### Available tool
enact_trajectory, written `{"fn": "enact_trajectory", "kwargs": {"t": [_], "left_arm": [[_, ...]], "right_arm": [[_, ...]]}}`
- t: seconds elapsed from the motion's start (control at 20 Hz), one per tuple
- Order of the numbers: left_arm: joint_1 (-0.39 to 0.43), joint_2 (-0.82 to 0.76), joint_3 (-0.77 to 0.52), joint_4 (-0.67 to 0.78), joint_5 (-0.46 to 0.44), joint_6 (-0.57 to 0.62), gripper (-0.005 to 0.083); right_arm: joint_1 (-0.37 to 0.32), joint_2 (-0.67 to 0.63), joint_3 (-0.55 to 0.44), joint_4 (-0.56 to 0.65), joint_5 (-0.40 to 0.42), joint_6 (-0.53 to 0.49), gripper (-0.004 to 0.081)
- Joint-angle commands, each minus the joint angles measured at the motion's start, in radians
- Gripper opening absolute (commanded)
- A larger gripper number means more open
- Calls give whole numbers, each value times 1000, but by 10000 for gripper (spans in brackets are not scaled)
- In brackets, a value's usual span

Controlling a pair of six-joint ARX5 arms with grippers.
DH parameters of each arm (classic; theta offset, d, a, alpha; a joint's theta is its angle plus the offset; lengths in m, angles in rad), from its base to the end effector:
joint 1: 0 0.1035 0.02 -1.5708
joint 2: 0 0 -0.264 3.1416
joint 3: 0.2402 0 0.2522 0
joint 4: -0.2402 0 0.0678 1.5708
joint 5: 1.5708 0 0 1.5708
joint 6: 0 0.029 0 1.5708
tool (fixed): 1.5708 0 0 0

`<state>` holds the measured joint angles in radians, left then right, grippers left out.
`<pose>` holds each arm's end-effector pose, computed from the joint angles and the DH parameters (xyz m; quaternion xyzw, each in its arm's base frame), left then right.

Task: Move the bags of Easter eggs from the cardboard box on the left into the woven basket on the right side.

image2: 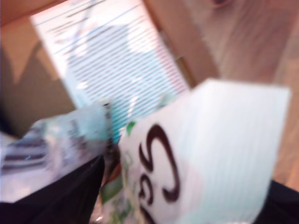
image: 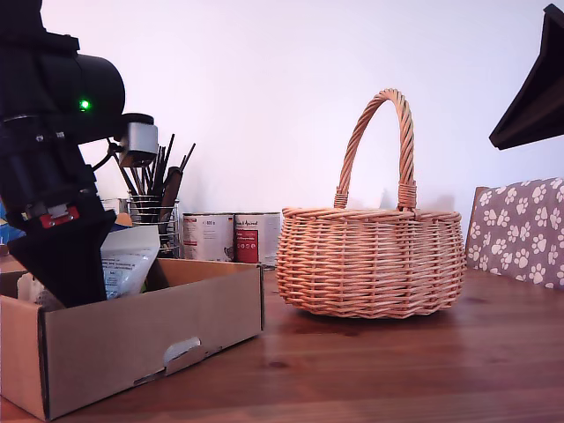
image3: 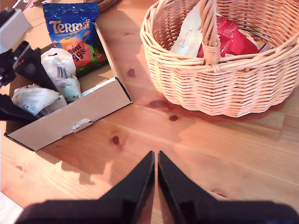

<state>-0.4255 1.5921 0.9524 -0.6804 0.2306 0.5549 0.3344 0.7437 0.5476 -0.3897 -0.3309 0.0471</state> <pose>0.2539 -0.1224 0.1763 0.2622 0.5172 -0.4119 0.7029 0.1452 0.0604 0.2407 0.0208 0.2960 0.3058 0.9047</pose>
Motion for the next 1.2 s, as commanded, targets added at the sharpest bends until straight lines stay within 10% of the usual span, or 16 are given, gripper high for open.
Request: {"fn": "enact_trajectory", "kwargs": {"t": [0.0, 0.2, 0.8, 1.15], "left_arm": [[0, 6, -16, 5, -15, -15, 603], [0, 5, -15, 10, -13, -27, 50], [0, -163, 111, 94, 2, -27, 45], [-64, -168, 113, 542, 196, -131, 45]], "right_arm": [[-3, 0, -25, 3, 0, -6, -5], [-3, 0, -25, 3, 0, -6, -5], [-3, 0, -25, 3, 1, -6, -5], [-3, 0, -25, -4, 1, -6, -5]]}}
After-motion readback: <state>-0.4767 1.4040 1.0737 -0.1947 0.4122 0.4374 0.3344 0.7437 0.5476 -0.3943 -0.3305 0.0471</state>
